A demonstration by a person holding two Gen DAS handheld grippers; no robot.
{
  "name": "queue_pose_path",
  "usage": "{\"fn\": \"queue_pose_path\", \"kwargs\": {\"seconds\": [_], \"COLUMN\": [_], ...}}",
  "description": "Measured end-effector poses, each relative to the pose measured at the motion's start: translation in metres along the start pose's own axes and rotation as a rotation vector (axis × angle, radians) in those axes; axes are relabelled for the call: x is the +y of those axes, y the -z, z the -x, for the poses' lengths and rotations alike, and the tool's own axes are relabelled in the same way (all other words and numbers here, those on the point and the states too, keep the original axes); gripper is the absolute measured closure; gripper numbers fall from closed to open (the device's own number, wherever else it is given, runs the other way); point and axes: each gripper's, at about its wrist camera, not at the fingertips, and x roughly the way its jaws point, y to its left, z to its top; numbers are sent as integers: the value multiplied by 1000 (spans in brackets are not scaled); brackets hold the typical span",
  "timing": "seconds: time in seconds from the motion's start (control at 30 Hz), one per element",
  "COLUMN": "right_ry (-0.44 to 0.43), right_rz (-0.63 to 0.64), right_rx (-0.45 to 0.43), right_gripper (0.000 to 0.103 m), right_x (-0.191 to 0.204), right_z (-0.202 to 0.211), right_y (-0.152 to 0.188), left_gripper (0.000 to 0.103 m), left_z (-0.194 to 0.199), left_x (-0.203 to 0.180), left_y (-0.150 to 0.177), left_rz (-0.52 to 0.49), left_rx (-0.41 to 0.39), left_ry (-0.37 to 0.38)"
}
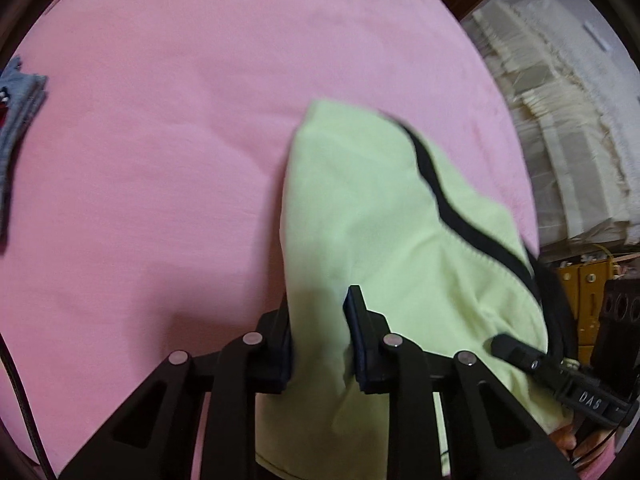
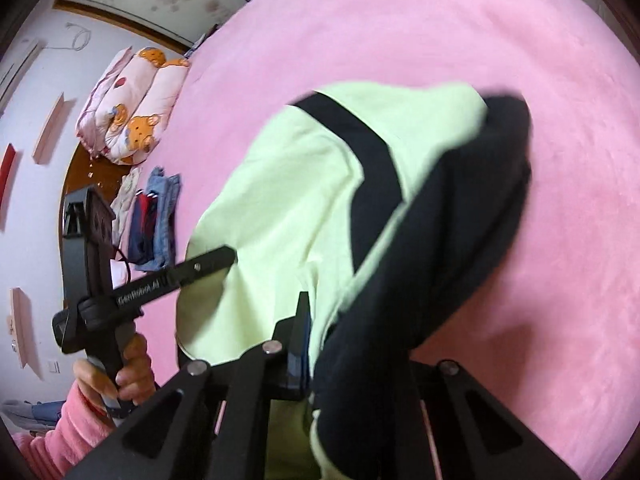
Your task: Fold large clothes
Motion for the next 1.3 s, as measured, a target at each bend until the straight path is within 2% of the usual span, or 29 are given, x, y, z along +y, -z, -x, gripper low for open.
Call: {"fn": "queue_pose_path", "kwargs": {"seconds": [0.07, 0.2, 0.27, 0.37, 0.47, 0.63, 0.77, 0.87, 0.97, 1.0, 1.03, 1.07, 1.1, 1.13, 1.23, 1.3], "right_ry": [0, -30, -56, -103, -137, -238, -330, -334, -320, -279, -233, -129, -73, -32, -29, -24], "right_rz": [2, -33, -33, 10, 89, 280, 360, 399, 405, 390, 377, 343, 324, 308, 317, 320], "right_rx": [-20, -55, -80, -105, -126, -194, -239, -262, -282, -271, -253, -189, -144, -110, -152, -159], "right_gripper": [93, 94, 94, 94, 94, 94, 94, 93, 93, 93, 92, 90, 88, 83, 69, 65], "right_x": [37, 107, 157, 224, 287, 404, 469, 501, 508, 505, 501, 493, 488, 479, 468, 464], "right_z": [0, -11, -25, -43, -60, -97, -138, -181, -257, -287, -307, -346, -368, -388, -394, -389], "right_y": [14, 35, 44, 42, 29, -16, -52, -69, -80, -81, -81, -80, -80, -76, -66, -63], "left_gripper": [84, 84, 84, 84, 85, 85, 84, 84, 84, 83, 83, 80, 78, 73, 71, 69], "left_z": [24, 81, 113, 164, 218, 304, 342, 332, 288, 266, 236, 216, 197, 188, 189, 190], "left_x": [24, 76, 110, 182, 242, 318, 380, 425, 478, 496, 519, 532, 542, 543, 545, 543], "left_y": [2, 11, 9, 2, -17, -59, -99, -128, -146, -146, -148, -149, -147, -143, -125, -124], "left_rz": [-4, -32, -8, 58, 93, 108, 124, 114, 139, 160, 194, 205, 194, 172, 165, 155], "left_rx": [15, 0, -16, -57, -128, -310, -402, -433, -450, -430, -369, -319, -282, -286, -354, -359], "left_ry": [16, -24, -32, -26, -41, -129, -207, -273, -297, -299, -311, -330, -365, -387, -356, -357]}}
